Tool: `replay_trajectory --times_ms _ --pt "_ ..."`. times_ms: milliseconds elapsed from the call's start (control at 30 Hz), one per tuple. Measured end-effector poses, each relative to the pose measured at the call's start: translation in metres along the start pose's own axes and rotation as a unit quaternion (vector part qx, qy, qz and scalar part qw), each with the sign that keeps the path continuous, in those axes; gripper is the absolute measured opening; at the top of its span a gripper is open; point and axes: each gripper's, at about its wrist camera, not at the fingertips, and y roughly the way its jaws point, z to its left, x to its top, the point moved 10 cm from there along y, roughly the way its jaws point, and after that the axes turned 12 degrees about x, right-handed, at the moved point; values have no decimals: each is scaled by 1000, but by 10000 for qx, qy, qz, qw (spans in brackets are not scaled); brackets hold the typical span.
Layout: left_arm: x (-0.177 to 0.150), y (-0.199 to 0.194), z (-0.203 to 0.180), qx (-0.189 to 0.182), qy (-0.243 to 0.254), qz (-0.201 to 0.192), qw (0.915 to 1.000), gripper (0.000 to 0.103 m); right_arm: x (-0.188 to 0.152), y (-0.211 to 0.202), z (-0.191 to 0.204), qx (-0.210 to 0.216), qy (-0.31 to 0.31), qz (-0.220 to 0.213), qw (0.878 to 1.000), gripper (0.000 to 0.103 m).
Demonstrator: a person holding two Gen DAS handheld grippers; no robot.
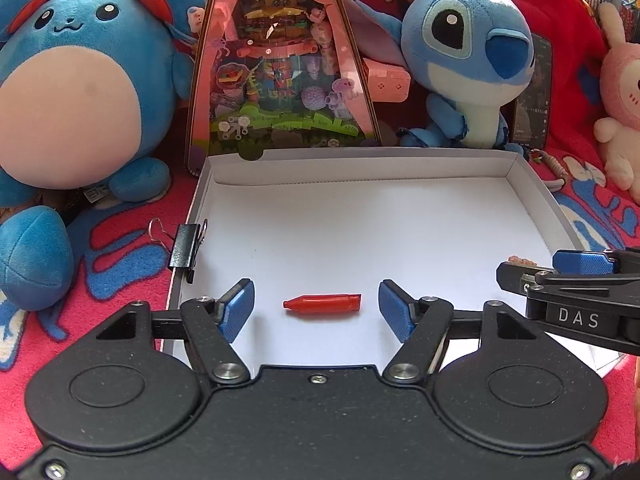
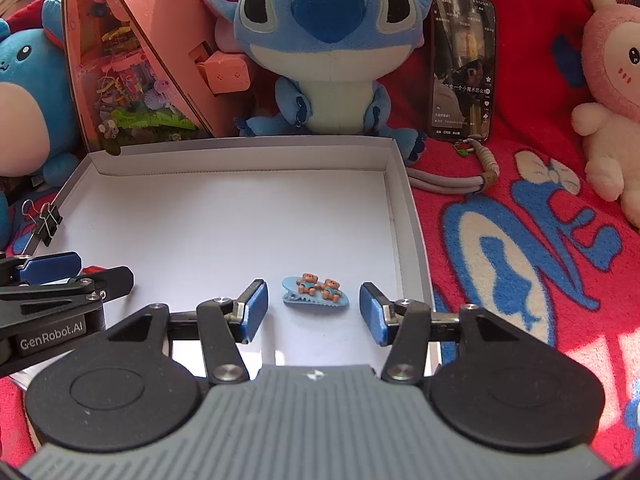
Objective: Organize rigid objects
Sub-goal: 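Lift both open tools out of the white box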
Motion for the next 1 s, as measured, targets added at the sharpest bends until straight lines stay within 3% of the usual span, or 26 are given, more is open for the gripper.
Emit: replay_trajectory --times_ms 200,367,633,1000 --pt "9 -29 16 58 -54 -289 9996 89 7 -26 0 57 -154 -249 9996 82" --pt "-1 -58 16 79 310 -592 9977 91 -1 -51 4 204 -261 -452 9984 86" --pt "-40 -102 9 -28 716 -926 9931 92 -34 -90 17 424 -718 -640 9945 88" --pt "-103 -141 14 -309 568 -1008 9928 92 -92 -132 36 759 -983 -945 9877 88"
